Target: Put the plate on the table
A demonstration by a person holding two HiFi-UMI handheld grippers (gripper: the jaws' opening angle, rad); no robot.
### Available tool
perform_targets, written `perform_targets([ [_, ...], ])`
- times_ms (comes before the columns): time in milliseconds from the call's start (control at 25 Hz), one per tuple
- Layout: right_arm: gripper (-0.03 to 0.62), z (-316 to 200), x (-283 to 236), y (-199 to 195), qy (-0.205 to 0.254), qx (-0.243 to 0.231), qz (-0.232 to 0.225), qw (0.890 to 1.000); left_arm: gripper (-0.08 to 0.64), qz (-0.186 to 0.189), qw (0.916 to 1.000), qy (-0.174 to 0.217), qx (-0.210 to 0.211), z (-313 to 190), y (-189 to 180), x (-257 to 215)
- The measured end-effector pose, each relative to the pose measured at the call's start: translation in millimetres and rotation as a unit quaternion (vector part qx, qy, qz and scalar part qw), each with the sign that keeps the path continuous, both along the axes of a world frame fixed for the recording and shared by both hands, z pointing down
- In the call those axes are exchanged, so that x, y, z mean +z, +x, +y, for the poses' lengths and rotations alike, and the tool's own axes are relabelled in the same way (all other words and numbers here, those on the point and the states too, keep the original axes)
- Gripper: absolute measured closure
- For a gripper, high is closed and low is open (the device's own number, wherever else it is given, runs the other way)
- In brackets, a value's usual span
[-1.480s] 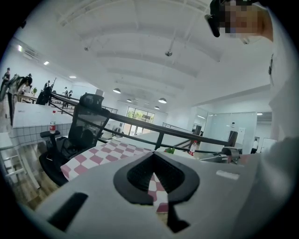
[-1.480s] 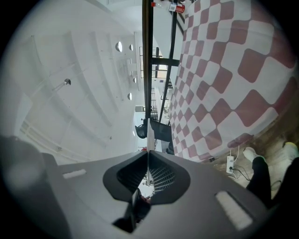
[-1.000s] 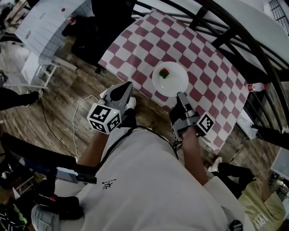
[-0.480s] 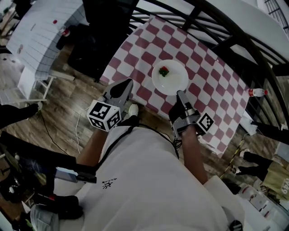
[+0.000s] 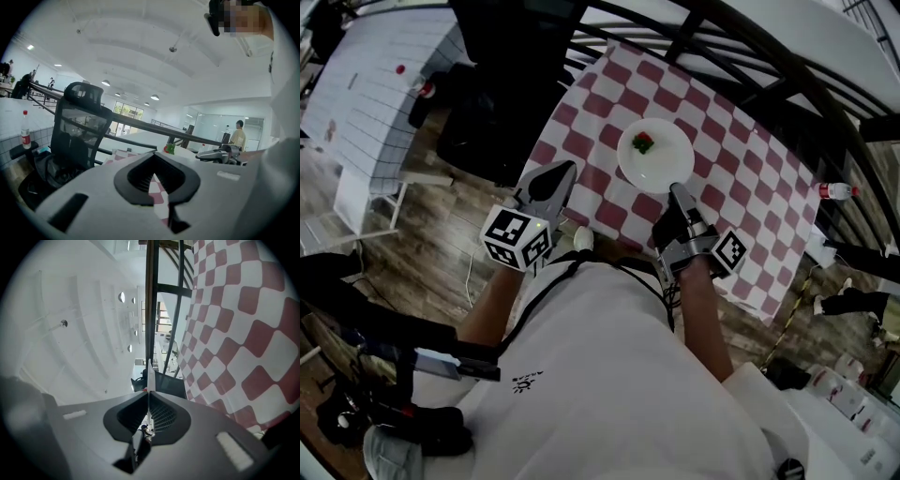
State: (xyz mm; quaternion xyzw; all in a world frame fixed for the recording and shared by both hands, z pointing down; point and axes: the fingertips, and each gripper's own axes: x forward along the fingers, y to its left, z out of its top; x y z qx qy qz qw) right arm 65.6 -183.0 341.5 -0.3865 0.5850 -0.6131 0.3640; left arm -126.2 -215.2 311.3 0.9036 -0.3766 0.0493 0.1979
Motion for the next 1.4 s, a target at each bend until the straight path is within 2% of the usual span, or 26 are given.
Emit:
perform_targets([
  [480, 0.574, -50.9, 3.4, -5.5, -0.001, 0.004, -0.004, 1.0, 0.558, 0.003, 0.9998, -0.017, 0.008, -41.7, -5.5, 17.3],
  [760, 0.574, -82.2, 7.6, 4.9, 0.011, -0.022, -0.002, 1.0, 0.558, -0.004, 0.9998, -0.019, -0.004, -57.6, 14.0, 29.7],
  [960, 0.575, -109.2, 19.0, 11.7, 0.009, -0.047, 0.002, 0.999, 0.558, 0.005, 0.9993, -0.025, -0.025, -72.1, 26.4, 35.5],
  [1400, 0.574, -175.7, 55.6, 28.4, -0.005, -0.07, 0.003, 0.998, 0.558, 0.009, 0.9989, -0.033, -0.03, -118.9, 62.3, 57.8],
])
